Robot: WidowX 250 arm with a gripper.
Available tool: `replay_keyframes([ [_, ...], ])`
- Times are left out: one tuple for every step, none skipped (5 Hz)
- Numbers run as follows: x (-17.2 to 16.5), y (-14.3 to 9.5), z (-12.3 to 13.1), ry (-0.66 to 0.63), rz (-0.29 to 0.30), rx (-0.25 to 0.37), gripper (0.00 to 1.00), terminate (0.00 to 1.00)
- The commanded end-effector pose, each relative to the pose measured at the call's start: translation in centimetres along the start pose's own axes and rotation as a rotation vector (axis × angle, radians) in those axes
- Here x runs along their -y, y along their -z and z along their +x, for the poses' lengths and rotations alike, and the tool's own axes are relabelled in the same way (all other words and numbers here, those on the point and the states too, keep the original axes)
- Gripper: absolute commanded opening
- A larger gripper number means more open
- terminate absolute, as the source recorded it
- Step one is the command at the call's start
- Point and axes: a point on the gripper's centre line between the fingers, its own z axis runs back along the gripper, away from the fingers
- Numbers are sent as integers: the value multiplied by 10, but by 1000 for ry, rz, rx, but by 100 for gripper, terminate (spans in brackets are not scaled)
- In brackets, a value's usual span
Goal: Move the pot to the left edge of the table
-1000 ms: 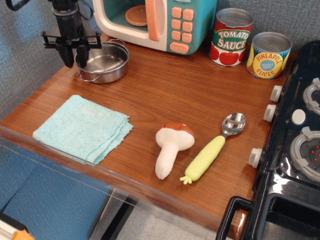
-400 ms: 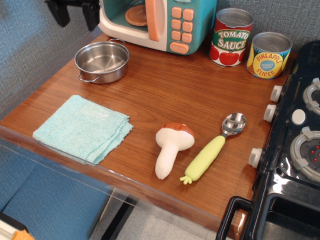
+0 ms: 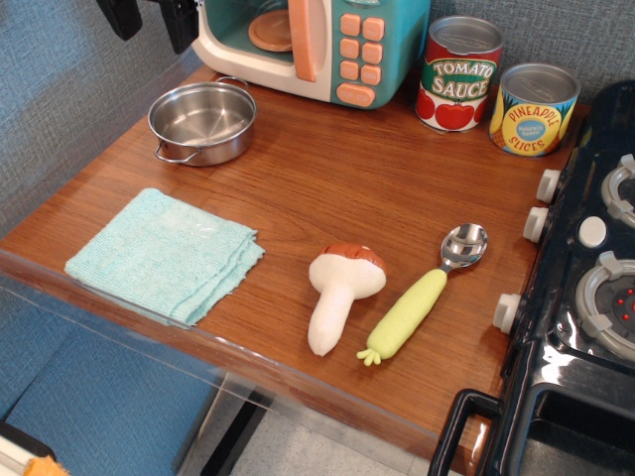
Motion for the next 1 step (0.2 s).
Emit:
replay_keyframes([
  [-5, -35, -1, 4, 33, 67, 100, 100],
])
